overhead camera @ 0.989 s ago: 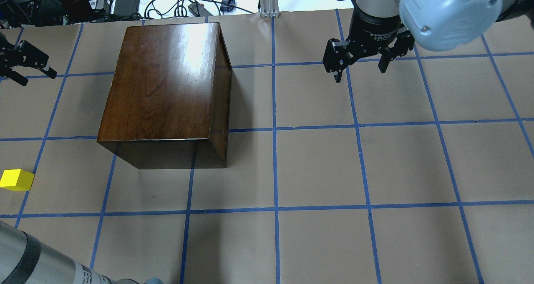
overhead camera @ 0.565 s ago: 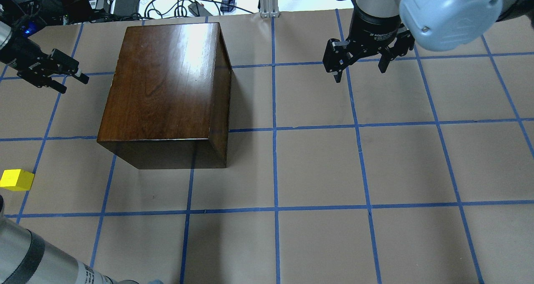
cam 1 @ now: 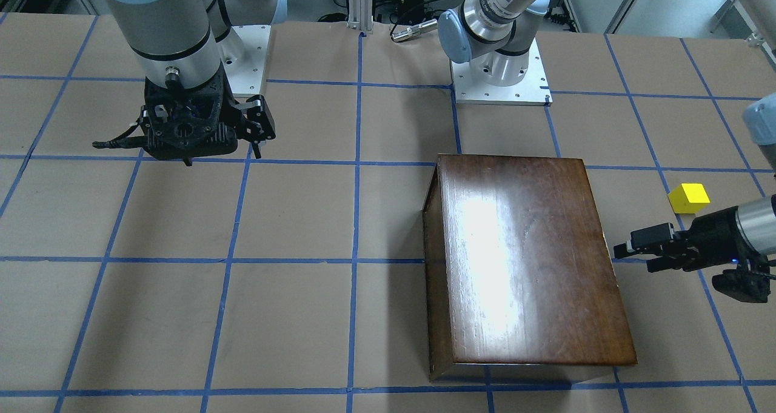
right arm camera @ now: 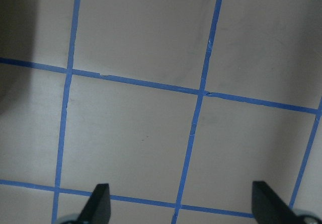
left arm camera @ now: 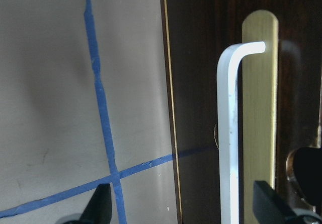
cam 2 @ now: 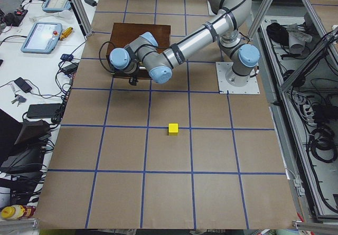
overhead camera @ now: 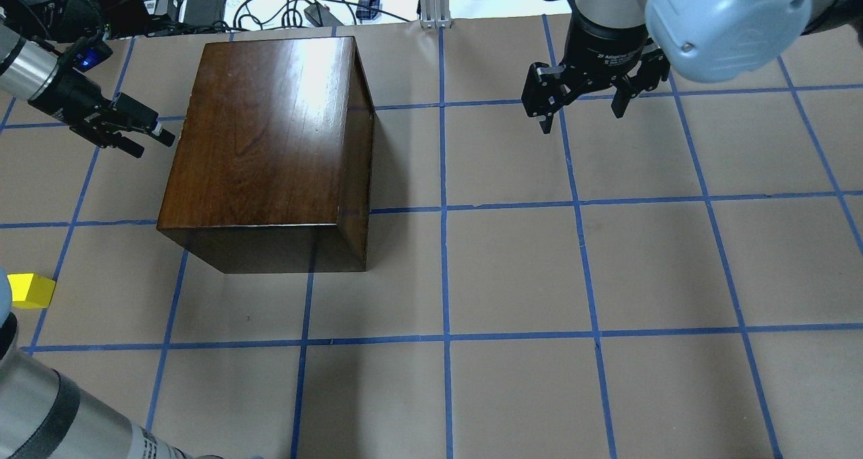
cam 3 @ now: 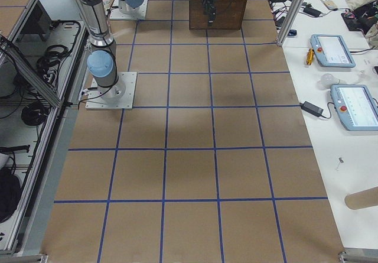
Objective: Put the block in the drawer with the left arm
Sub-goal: 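Grasp the white handle with the left gripper and pull the drawer open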
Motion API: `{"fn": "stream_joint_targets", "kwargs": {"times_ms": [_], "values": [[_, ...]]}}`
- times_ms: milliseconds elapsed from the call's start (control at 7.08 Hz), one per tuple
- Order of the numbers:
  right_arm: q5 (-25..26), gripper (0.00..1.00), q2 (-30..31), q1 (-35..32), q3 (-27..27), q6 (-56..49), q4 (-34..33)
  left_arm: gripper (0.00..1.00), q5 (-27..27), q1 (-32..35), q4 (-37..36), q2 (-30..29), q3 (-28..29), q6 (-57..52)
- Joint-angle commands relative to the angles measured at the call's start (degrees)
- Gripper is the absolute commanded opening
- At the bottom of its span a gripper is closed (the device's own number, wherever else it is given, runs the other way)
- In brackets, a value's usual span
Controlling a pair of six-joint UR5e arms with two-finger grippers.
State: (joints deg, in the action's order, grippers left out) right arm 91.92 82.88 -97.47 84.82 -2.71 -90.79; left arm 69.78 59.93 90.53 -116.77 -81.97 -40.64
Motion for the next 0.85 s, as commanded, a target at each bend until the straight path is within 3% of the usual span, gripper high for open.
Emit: {"fn": "stream_joint_targets", "kwargs": {"times_ms": [0, 707], "values": [[-0.08, 1.0, 0.0, 0.0, 0.0, -0.01, 0.0, 1.0, -0.26, 0.45, -0.09, -0.91, -0.56, -0.05], [0.01, 1.0, 0.0, 0.0, 0.0, -0.01, 0.0, 1.0, -0.7, 1.59, -0.87, -2.85, -0.56, 0.21]]}}
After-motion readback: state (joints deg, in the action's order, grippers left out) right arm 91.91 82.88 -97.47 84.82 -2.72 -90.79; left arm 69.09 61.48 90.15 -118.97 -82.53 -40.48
